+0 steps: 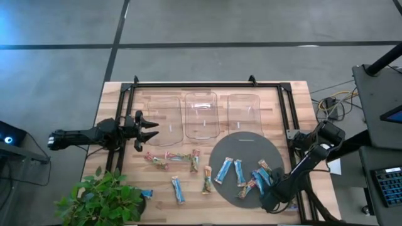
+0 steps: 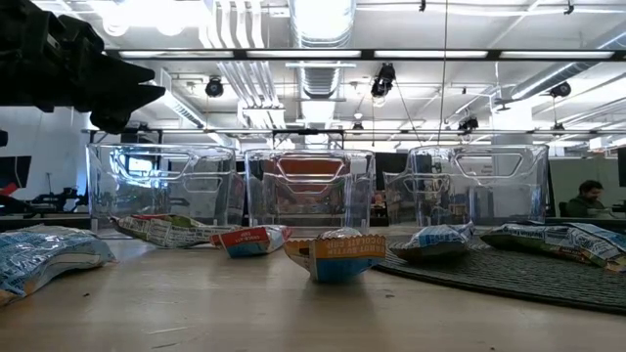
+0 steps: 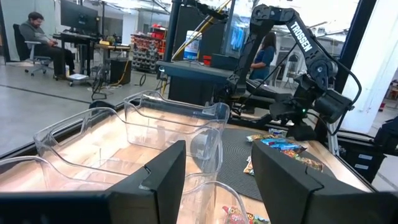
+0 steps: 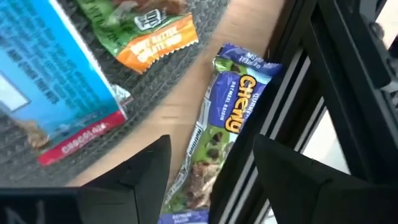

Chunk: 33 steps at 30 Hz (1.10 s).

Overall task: Pick and place Granola Bars by type
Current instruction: Put the blue snack bar into the right transparent bin

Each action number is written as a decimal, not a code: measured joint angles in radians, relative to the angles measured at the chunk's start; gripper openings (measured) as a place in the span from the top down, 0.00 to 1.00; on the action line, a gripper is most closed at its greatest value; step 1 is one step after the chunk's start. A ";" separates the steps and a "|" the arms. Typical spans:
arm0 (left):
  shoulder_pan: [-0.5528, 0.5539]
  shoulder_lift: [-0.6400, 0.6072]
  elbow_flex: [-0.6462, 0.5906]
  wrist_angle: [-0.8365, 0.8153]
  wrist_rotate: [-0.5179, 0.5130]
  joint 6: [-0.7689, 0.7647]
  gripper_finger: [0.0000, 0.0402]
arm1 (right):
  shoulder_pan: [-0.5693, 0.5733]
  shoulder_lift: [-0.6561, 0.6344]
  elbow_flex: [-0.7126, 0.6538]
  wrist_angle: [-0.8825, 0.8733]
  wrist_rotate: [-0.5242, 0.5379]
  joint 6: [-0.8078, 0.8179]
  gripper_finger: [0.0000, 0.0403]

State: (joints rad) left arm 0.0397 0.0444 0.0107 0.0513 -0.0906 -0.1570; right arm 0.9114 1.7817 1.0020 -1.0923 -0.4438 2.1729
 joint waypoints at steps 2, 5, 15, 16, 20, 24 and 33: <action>0.000 0.000 0.000 0.000 0.000 0.000 0.58 | 0.018 -0.006 -0.010 0.026 0.000 0.048 0.45; 0.000 0.000 0.000 0.000 0.000 0.000 0.58 | 0.046 -0.018 -0.028 0.083 -0.008 0.080 0.45; 0.000 0.000 0.000 -0.010 -0.001 0.000 0.58 | 0.060 -0.033 -0.051 0.155 -0.018 0.011 0.45; 0.000 0.000 0.000 -0.009 -0.001 0.000 0.58 | 0.060 -0.037 -0.052 0.160 -0.014 -0.005 0.45; 0.000 0.000 0.000 -0.009 -0.003 0.000 0.58 | 0.057 -0.040 -0.041 0.165 0.001 -0.180 0.46; 0.000 0.000 0.000 -0.009 -0.003 0.000 0.58 | 0.054 -0.040 -0.031 0.145 -0.074 -0.507 0.50; 0.000 0.000 0.000 -0.009 -0.004 0.000 0.58 | 0.059 -0.042 -0.035 0.130 -0.236 -0.831 0.60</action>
State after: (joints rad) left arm 0.0395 0.0448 0.0108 0.0422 -0.0944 -0.1570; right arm 0.9699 1.7397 0.9668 -0.9623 -0.6802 1.3416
